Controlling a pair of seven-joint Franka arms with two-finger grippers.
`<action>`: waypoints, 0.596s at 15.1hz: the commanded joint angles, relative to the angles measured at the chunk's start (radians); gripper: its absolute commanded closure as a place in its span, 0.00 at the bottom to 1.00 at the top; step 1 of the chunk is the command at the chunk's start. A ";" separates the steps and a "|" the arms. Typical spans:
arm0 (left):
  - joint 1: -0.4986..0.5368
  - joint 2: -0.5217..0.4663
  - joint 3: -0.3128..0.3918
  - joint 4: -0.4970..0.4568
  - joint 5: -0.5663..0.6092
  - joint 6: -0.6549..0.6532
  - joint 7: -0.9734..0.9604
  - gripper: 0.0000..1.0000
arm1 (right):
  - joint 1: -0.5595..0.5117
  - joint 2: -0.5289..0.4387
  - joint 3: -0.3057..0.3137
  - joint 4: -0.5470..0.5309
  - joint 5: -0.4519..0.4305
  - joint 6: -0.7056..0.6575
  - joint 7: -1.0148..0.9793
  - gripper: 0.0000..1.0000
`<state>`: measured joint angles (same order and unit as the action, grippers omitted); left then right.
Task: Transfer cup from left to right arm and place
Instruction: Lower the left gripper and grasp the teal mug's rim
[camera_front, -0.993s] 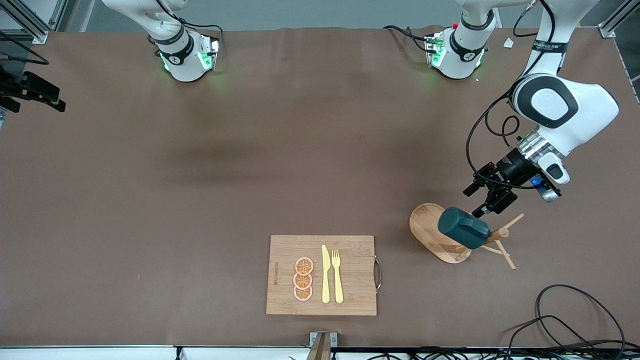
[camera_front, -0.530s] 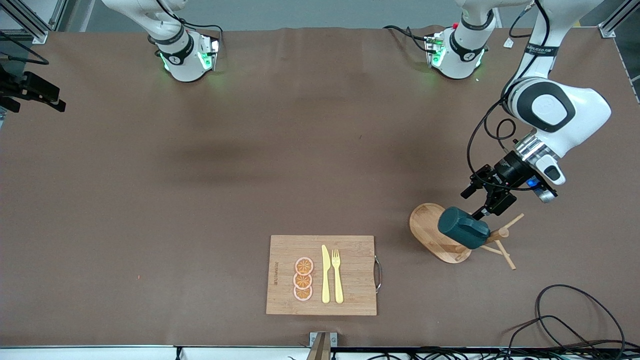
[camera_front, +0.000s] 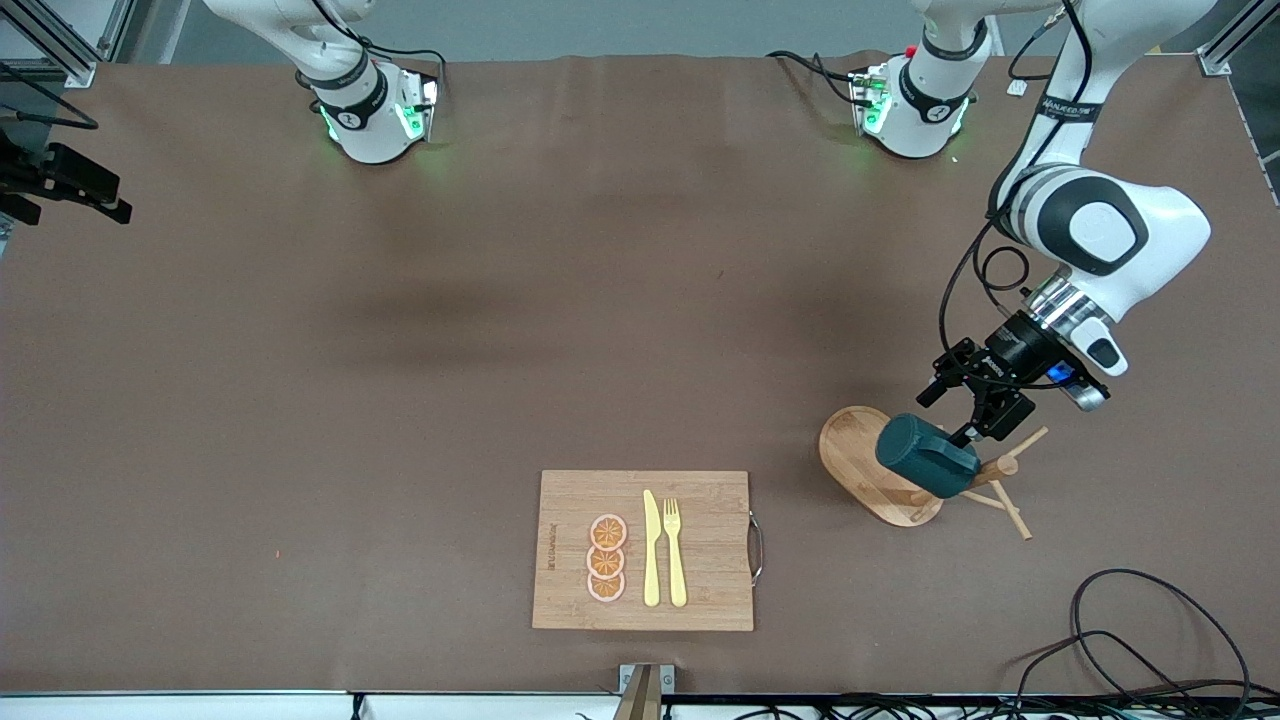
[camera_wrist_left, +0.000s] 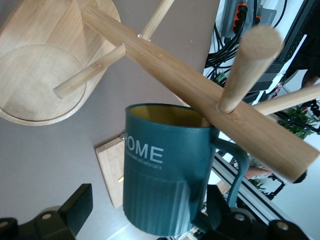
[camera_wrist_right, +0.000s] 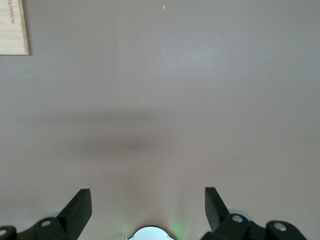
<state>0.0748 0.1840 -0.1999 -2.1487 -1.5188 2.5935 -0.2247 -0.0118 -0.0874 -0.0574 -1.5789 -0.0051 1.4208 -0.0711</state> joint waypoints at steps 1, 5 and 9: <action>-0.004 0.032 -0.006 0.036 -0.043 0.019 0.019 0.00 | -0.016 -0.025 0.014 -0.013 0.005 -0.003 0.000 0.00; -0.009 0.071 -0.007 0.075 -0.070 0.019 0.019 0.00 | -0.016 -0.025 0.014 -0.013 0.005 -0.005 -0.001 0.00; -0.026 0.094 -0.006 0.107 -0.104 0.019 0.019 0.00 | -0.016 -0.025 0.014 -0.013 0.005 -0.005 0.000 0.00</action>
<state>0.0563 0.2563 -0.2019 -2.0728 -1.5885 2.5935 -0.2245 -0.0117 -0.0874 -0.0560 -1.5788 -0.0051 1.4208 -0.0711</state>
